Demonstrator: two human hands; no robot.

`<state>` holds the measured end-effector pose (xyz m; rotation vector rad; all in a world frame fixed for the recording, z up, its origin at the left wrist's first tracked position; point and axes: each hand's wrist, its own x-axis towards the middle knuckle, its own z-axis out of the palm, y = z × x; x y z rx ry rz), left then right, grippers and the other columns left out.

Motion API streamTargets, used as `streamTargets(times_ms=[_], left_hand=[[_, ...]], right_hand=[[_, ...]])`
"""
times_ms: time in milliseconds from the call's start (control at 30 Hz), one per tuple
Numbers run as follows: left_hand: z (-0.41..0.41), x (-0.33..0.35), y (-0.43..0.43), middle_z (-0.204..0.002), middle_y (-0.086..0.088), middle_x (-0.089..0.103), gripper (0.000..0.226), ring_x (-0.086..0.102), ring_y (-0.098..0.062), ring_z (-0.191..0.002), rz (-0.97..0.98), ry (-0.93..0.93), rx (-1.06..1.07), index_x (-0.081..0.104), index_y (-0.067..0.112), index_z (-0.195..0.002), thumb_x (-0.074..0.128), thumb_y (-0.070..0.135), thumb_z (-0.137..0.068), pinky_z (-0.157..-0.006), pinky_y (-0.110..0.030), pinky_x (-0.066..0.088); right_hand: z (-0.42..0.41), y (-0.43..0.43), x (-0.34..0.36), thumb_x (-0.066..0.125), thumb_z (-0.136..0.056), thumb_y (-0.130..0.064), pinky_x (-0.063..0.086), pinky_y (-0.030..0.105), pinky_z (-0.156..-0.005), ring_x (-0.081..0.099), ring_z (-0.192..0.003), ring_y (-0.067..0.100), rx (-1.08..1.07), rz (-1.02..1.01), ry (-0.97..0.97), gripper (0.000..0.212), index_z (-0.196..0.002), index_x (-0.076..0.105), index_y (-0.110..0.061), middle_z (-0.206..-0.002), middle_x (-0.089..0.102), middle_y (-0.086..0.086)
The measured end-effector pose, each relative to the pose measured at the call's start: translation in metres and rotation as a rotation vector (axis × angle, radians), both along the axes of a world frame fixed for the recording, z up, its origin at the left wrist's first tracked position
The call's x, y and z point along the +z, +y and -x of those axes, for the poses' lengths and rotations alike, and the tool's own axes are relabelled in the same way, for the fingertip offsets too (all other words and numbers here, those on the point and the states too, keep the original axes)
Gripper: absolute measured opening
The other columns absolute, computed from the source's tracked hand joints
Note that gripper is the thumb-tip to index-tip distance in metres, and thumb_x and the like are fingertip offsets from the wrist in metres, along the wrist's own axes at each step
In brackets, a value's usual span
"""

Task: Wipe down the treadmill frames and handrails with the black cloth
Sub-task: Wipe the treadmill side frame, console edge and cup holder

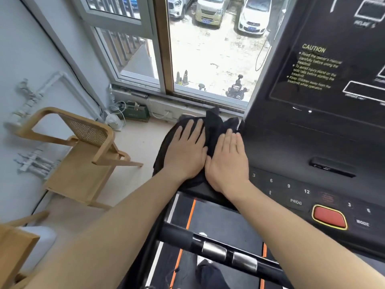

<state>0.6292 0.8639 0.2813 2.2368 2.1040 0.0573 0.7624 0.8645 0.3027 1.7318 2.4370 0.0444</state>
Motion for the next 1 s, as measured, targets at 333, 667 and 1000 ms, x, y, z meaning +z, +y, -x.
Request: streamTargets(times_ms=[333, 667, 1000], left_hand=[[0.028, 0.001, -0.014, -0.168, -0.002, 0.011, 0.059, 0.006, -0.024, -0.154, 0.024, -0.075, -0.067, 0.019, 0.015, -0.159, 0.017, 0.037, -0.105, -0.124, -0.039, 0.013], [0.030, -0.007, 0.003, -0.167, -0.006, 0.015, 0.061, 0.011, -0.031, -0.153, -0.005, -0.082, 0.007, 0.022, 0.014, -0.158, 0.010, 0.037, -0.103, -0.122, -0.042, 0.020], [0.031, -0.010, -0.078, -0.168, -0.001, 0.008, 0.060, 0.004, -0.029, -0.154, 0.024, -0.039, -0.045, 0.015, 0.018, -0.160, 0.012, 0.039, -0.104, -0.123, -0.045, 0.017]], right_hand=[[0.030, -0.012, 0.001, 0.025, -0.102, -0.035, 0.001, 0.042, -0.125, -0.006, -0.154, 0.030, -0.118, 0.167, 0.327, 0.070, -0.157, 0.002, 0.003, -0.165, -0.006, 0.021], [0.032, -0.003, -0.020, 0.027, -0.102, -0.040, 0.001, 0.042, -0.125, -0.004, -0.154, 0.031, -0.156, 0.050, 0.338, 0.073, -0.157, 0.004, 0.001, -0.166, -0.004, 0.020], [0.029, -0.127, -0.024, 0.031, -0.096, -0.038, 0.018, 0.047, -0.123, 0.013, -0.152, 0.036, -0.107, 0.013, 0.362, 0.073, -0.154, 0.023, 0.005, -0.162, 0.017, 0.026]])
